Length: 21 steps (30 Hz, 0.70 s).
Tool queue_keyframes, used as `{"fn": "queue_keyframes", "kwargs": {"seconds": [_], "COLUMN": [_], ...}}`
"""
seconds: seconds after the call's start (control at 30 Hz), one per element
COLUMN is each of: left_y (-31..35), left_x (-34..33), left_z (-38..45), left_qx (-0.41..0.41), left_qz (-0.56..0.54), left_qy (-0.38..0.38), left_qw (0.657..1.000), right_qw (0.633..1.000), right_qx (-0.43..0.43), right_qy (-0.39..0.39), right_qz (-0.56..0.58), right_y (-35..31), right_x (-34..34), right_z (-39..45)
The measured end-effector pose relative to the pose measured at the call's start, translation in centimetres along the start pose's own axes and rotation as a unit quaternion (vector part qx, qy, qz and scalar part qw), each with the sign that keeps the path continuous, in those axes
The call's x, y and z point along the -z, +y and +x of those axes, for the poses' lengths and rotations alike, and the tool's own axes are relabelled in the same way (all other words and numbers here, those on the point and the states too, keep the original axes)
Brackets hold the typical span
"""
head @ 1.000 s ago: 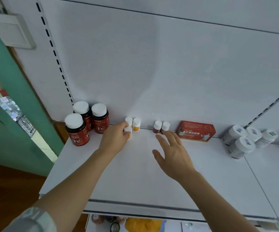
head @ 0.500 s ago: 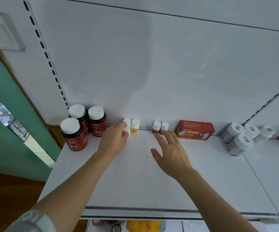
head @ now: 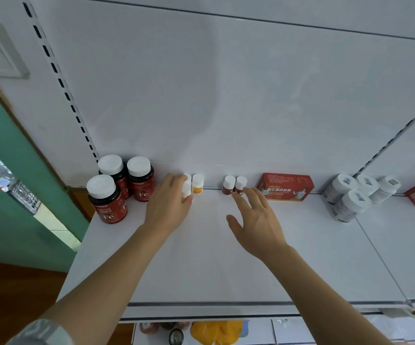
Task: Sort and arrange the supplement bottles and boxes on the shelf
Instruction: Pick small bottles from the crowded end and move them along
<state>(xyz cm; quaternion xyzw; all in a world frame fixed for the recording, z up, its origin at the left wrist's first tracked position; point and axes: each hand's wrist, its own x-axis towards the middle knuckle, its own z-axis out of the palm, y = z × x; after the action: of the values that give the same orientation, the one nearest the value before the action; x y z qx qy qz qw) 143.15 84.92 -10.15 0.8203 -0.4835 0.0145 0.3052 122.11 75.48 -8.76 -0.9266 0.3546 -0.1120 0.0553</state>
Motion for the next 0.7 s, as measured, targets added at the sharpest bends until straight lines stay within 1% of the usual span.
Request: {"fn": "queue_keyframes", "kwargs": {"seconds": [0.1,0.2,0.27,0.33,0.47,0.6,0.7], "left_y": [1.3,4.1,6.5,9.1,14.6,20.9,26.8], "left_x": [-0.3,-0.8,-1.3,-2.1,-4.3,-6.6,-8.7], "left_z": [-0.2,-0.5,-0.9,-1.3,-2.2,-3.7,-5.1], "left_qx": [-0.063,-0.111,-0.139,-0.147,-0.156,-0.197,-0.213], "left_qz": [0.024,0.02,-0.006,-0.037,-0.015,-0.003,0.0], "left_qy": [0.047,0.055,0.044,0.021,-0.03,-0.053,-0.071], "left_qw": [0.997,0.992,0.989,0.988,0.987,0.979,0.974], "right_qw": [1.0,0.999,0.997,0.996,0.991,0.983,0.978], "right_qx": [-0.015,-0.046,-0.062,-0.077,-0.125,-0.175,-0.199], "right_qy": [0.003,0.009,0.011,0.017,0.016,0.024,0.025], "right_qz": [-0.011,-0.023,-0.033,-0.039,-0.041,-0.043,-0.051], "right_y": [0.3,1.0,2.1,3.7,7.7,12.8,17.5], "right_x": [0.3,0.9,1.5,2.3,4.1,6.4,8.3], "right_z": [-0.8,-2.2,-3.4,-4.7,-7.7,-11.8,-15.7]}}
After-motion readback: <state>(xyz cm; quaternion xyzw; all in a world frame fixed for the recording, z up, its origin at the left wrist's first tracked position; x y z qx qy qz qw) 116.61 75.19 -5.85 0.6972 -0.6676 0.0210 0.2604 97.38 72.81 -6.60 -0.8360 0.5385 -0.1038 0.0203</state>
